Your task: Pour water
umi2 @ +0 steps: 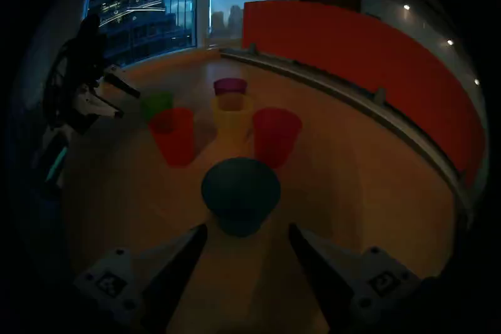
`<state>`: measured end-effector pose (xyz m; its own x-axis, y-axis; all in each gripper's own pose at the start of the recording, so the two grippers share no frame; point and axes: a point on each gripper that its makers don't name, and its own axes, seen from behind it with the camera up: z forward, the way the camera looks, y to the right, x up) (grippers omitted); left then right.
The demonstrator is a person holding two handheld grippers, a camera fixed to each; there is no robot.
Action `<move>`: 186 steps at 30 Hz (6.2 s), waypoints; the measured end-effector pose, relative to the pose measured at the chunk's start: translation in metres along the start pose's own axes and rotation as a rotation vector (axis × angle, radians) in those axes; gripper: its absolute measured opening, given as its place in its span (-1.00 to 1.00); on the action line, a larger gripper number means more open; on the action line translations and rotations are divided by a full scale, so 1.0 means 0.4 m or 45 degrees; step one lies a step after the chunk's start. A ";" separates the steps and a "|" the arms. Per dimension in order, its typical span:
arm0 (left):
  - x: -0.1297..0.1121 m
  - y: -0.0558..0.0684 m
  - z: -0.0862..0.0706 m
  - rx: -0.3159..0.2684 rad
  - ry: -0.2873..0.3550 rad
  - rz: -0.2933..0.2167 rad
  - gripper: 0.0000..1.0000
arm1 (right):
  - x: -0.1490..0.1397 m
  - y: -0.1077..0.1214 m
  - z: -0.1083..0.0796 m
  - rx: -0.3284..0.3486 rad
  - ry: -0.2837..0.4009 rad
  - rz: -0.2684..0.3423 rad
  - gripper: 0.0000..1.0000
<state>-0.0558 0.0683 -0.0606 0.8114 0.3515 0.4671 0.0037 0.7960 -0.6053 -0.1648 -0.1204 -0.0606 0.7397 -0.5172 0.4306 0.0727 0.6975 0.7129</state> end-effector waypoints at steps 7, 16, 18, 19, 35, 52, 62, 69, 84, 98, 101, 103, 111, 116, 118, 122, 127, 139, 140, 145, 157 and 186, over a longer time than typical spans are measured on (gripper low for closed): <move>0.003 -0.014 -0.032 0.069 0.049 -0.050 0.96 | -0.025 0.010 -0.049 -0.059 0.047 0.043 0.98; 0.008 -0.020 -0.074 0.146 0.108 -0.060 0.96 | -0.037 0.021 -0.095 -0.132 0.111 0.094 0.99; 0.013 -0.027 -0.081 0.168 0.125 -0.061 0.96 | -0.035 0.025 -0.104 -0.149 0.127 0.101 0.99; 0.016 -0.030 -0.084 0.178 0.136 -0.068 0.95 | -0.032 0.027 -0.108 -0.158 0.137 0.104 0.99; 0.089 -0.087 -0.141 0.345 0.334 -0.137 0.95 | 0.033 0.095 -0.181 -0.394 0.354 0.151 1.00; 0.186 -0.141 -0.209 0.525 0.583 -0.172 0.95 | 0.143 0.180 -0.251 -0.685 0.610 0.223 1.00; 0.243 -0.158 -0.240 0.615 0.718 -0.182 0.95 | 0.204 0.211 -0.300 -0.795 0.757 0.271 1.00; 0.279 -0.157 -0.246 0.649 0.775 -0.159 0.95 | 0.224 0.229 -0.341 -0.865 0.841 0.307 1.00; 0.316 -0.168 -0.283 0.753 0.821 -0.150 0.95 | 0.232 0.237 -0.379 -0.981 0.876 0.301 1.00; 0.318 -0.188 -0.276 0.816 0.808 -0.128 0.95 | 0.213 0.245 -0.404 -1.010 0.898 0.378 1.00; 0.315 -0.191 -0.272 0.829 0.810 -0.131 0.95 | 0.216 0.247 -0.410 -1.014 0.905 0.391 1.00; 0.314 -0.194 -0.271 0.839 0.815 -0.136 0.95 | 0.219 0.246 -0.412 -1.012 0.910 0.399 1.00; 0.300 -0.208 -0.264 0.856 0.846 -0.182 0.95 | 0.224 0.239 -0.416 -1.004 0.913 0.414 1.00; 0.271 -0.212 -0.241 0.849 0.844 -0.212 0.95 | 0.218 0.237 -0.419 -1.023 0.895 0.405 1.00; 0.257 -0.213 -0.228 0.849 0.836 -0.219 0.95 | 0.215 0.235 -0.416 -1.024 0.888 0.406 1.00; 0.233 -0.216 -0.203 0.849 0.825 -0.236 0.95 | 0.216 0.230 -0.408 -1.019 0.878 0.412 1.00; 0.207 -0.222 -0.179 0.840 0.826 -0.253 0.95 | 0.220 0.224 -0.398 -1.016 0.863 0.403 1.00; 0.163 -0.227 -0.127 0.831 0.813 -0.271 0.95 | 0.223 0.214 -0.372 -1.013 0.832 0.382 1.00; 0.162 -0.228 -0.125 0.830 0.815 -0.271 0.95 | 0.223 0.214 -0.370 -1.013 0.831 0.382 1.00; 0.149 -0.234 -0.115 0.835 0.811 -0.266 0.95 | 0.222 0.217 -0.371 -1.016 0.830 0.381 1.00; 0.137 -0.235 -0.094 0.827 0.809 -0.264 0.95 | 0.220 0.216 -0.380 -1.021 0.830 0.380 1.00; 0.116 -0.245 -0.076 0.830 0.766 -0.265 0.95 | 0.229 0.212 -0.384 -1.013 0.841 0.364 1.00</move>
<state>-0.0007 -0.0083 0.0008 1.0000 -0.0013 0.0002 0.0013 0.9997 0.0235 0.0117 -0.0323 -0.0458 0.9964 -0.0791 -0.0301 0.0780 0.9963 -0.0354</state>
